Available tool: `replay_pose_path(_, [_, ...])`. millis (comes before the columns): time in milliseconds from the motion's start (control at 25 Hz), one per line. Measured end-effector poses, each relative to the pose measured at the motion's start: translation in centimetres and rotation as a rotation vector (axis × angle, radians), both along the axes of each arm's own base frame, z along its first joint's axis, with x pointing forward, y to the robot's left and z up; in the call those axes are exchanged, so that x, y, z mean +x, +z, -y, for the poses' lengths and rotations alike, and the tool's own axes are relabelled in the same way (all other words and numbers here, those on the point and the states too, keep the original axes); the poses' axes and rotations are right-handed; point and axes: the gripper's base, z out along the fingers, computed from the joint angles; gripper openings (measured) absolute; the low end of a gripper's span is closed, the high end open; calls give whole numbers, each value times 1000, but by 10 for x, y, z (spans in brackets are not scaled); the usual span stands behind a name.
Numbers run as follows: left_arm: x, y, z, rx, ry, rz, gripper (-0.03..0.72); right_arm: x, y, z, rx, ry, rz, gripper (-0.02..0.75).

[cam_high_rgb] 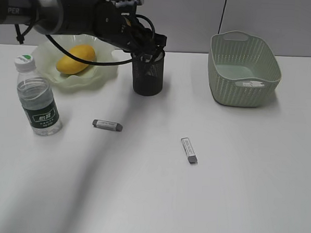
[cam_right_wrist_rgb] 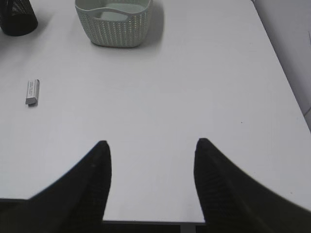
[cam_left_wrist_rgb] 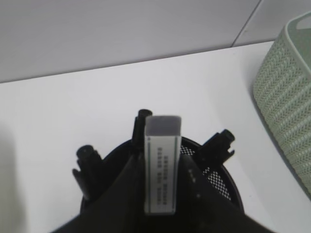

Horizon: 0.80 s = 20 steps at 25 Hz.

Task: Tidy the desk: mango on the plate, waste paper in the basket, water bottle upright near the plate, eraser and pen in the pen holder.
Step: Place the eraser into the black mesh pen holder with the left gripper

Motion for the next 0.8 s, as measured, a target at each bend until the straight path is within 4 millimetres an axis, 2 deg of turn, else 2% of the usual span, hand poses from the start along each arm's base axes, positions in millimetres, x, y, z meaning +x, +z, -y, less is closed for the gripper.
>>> replay_pose_path(400, [-2, -4, -1, 41, -18, -33, 151, 0, 0, 0, 0, 0, 0, 438])
replay_pose_path(480, [-2, -4, -2, 47, -21, -35, 176, 0, 0, 0, 0, 0, 0, 438])
replay_pose_path(520, [-3, -4, -2, 49, -22, -38, 208, 0, 0, 0, 0, 0, 0, 438])
replay_pose_path(720, [-3, -4, -2, 48, -22, -42, 472, 0, 0, 0, 0, 0, 0, 438])
replay_pose_path(800, [-3, -1, -1, 43, -22, -40, 517, 0, 0, 0, 0, 0, 0, 438])
